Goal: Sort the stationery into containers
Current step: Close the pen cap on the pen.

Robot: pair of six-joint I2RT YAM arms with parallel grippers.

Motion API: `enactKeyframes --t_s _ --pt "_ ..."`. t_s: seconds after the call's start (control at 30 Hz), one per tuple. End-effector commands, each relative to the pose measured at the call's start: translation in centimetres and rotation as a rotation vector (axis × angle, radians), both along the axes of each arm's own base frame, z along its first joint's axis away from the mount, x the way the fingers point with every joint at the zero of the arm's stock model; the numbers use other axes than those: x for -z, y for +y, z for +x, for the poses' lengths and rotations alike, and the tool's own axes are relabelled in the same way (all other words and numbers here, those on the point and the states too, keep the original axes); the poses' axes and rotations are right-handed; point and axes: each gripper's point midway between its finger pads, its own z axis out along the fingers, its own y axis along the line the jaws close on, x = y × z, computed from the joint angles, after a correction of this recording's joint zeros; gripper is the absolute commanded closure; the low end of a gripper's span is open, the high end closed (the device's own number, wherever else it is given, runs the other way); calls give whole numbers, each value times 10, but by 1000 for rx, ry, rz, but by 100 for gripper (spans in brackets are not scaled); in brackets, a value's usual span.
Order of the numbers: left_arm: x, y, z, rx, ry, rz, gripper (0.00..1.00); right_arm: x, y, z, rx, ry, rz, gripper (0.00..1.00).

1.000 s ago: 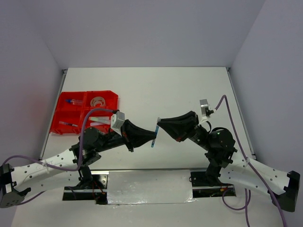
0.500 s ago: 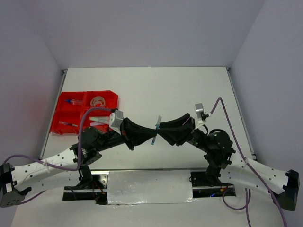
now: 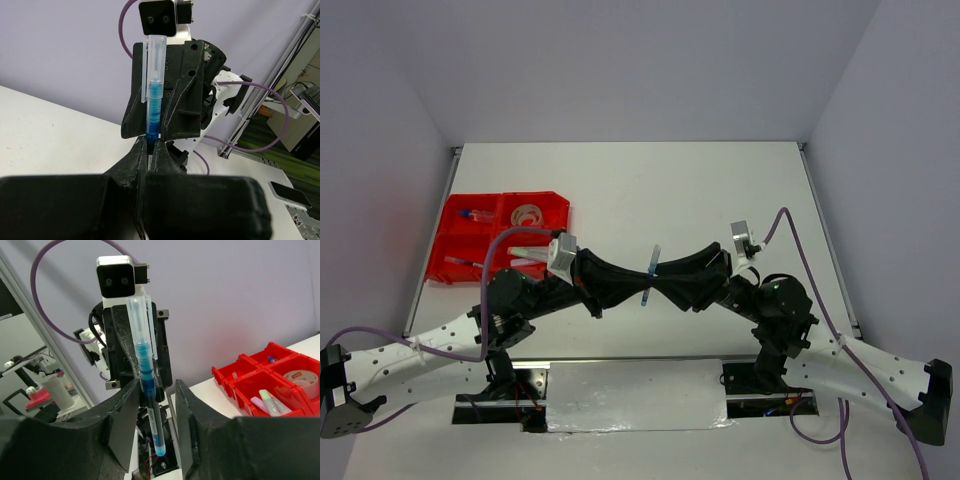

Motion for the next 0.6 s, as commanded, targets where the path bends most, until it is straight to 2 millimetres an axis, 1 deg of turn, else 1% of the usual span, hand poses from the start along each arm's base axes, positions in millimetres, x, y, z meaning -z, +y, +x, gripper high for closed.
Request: enactKeyframes --t_s 0.0,0.13,0.2,0.23,0.27,0.53,0.57 --pt "-26 4 -9 33 -58 -81 100 -16 -4 -8 -11 -63 37 57" --pt "-17 2 -10 43 -46 -68 100 -27 -7 -6 9 -81 46 57" --pt "-15 1 -12 53 -42 -61 100 -31 -6 -5 16 -91 41 64" --pt "-14 1 -12 56 -42 -60 100 -32 -6 -5 16 -93 39 66" --pt "-14 1 -13 58 -43 -59 100 -32 -5 -5 15 -98 37 70" --pt "-7 -3 -12 66 -29 -21 100 -30 0 -6 -1 -110 36 71" --pt "-7 -3 -12 66 -28 -19 100 -30 0 -6 -1 -111 36 82"
